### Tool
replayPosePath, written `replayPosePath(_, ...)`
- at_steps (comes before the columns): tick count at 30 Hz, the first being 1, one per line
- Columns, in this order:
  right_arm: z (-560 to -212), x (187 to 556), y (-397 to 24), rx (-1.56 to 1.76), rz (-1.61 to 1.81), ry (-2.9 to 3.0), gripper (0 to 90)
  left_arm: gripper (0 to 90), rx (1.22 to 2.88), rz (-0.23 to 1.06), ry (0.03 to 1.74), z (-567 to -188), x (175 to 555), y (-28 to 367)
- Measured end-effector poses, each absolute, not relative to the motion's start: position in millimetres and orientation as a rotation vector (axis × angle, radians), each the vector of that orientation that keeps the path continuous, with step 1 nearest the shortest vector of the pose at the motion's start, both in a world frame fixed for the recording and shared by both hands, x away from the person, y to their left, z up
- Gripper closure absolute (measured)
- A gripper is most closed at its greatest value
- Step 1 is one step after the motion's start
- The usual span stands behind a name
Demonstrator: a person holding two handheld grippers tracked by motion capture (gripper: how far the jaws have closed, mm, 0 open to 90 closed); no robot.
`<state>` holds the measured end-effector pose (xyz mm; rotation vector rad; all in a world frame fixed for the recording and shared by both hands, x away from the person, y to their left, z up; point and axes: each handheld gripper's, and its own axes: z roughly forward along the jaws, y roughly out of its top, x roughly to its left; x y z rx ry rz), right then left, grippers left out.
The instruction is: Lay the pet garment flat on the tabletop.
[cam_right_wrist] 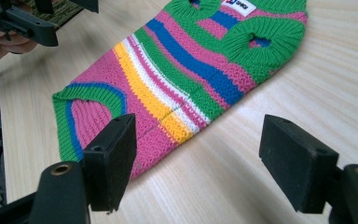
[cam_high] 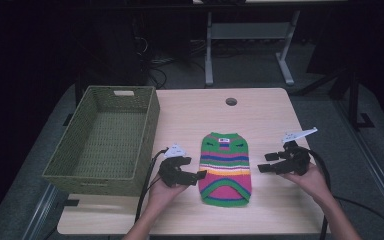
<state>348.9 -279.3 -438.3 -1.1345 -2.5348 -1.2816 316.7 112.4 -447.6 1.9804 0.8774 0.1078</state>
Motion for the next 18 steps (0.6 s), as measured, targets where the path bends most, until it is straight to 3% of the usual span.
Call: replayPosePath(18, -445, 328, -283, -1.116, -1.292, -2.551, 26.2, 17.1, 2.022, 0.103, 0.855, -451, 300, 118)
